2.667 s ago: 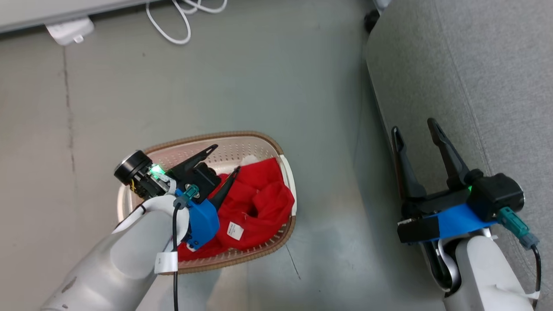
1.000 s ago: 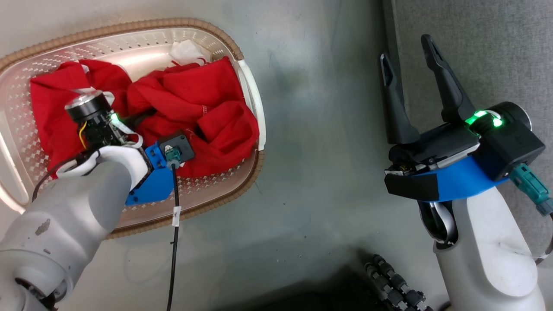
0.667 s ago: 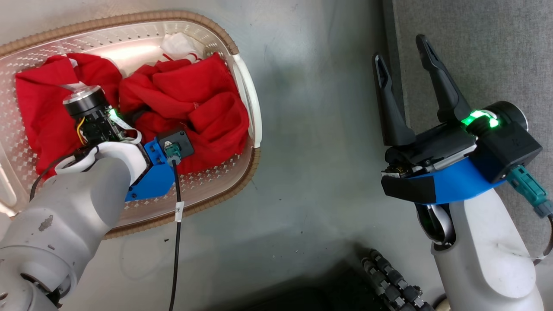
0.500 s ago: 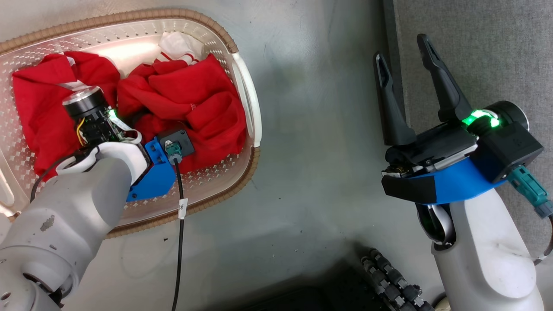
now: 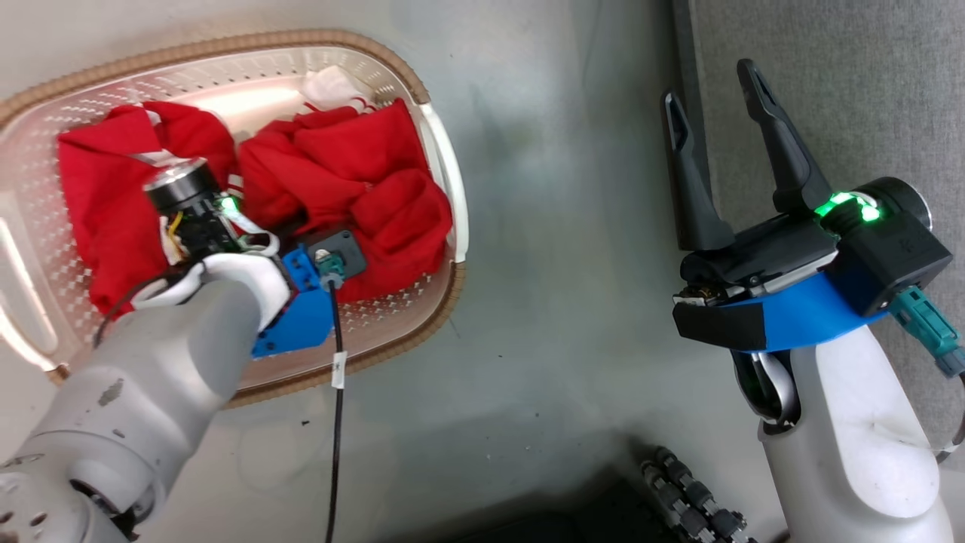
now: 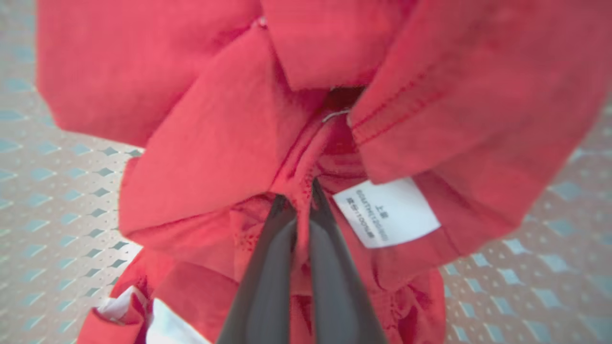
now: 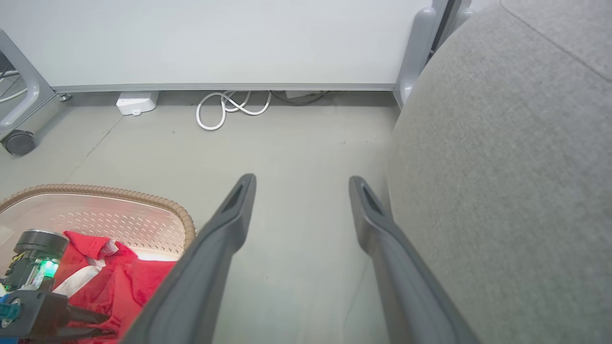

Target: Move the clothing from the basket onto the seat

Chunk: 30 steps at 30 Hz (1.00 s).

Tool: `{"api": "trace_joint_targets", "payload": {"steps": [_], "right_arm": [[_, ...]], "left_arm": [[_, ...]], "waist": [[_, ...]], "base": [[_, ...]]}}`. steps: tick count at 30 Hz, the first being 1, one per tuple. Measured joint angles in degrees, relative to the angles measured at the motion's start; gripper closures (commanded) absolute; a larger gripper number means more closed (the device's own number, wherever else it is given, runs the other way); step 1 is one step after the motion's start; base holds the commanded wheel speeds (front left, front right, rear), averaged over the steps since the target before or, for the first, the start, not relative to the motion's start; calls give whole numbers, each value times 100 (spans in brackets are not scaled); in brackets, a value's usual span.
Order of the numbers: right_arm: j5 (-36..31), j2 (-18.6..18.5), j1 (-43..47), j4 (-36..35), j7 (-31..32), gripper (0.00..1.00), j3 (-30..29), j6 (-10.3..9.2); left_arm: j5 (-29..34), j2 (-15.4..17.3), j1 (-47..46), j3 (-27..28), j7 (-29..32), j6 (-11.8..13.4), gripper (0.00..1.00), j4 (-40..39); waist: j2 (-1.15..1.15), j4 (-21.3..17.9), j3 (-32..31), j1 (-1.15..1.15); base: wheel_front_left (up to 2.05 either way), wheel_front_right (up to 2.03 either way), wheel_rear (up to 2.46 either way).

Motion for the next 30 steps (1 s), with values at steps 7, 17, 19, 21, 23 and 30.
{"api": "trace_joint_targets", "payload": {"steps": [7,17,19,21,23,30], "right_arm": [[-116,1,1,92,0,0,-60,0],[-332,-18,135,276,0,0,-223,1],[-334,-57,171,316,0,0,-248,1],[-342,-91,235,343,0,0,-258,1],[-356,-113,298,392,0,0,-269,1],[-338,-183,521,499,0,0,-307,1]], "left_arm": [[-459,-212,85,0,-237,1,100,-250],[-1047,-499,272,-1,-482,0,100,-758],[-1194,-526,305,0,-491,0,100,-870],[-1396,-524,369,21,-498,0,100,-1090],[-1521,-514,390,101,-504,0,100,-1344],[-1564,-409,769,621,-504,2,100,-2028]], "waist": [[0,204,-325,0],[0,600,-997,0],[0,685,-1152,0],[0,770,-1316,0],[0,852,-1483,-1],[0,1081,-2100,-1]], "base": [[0,0,0],[0,0,0],[0,0,0],[0,0,0],[0,0,0],[0,0,0]]}}
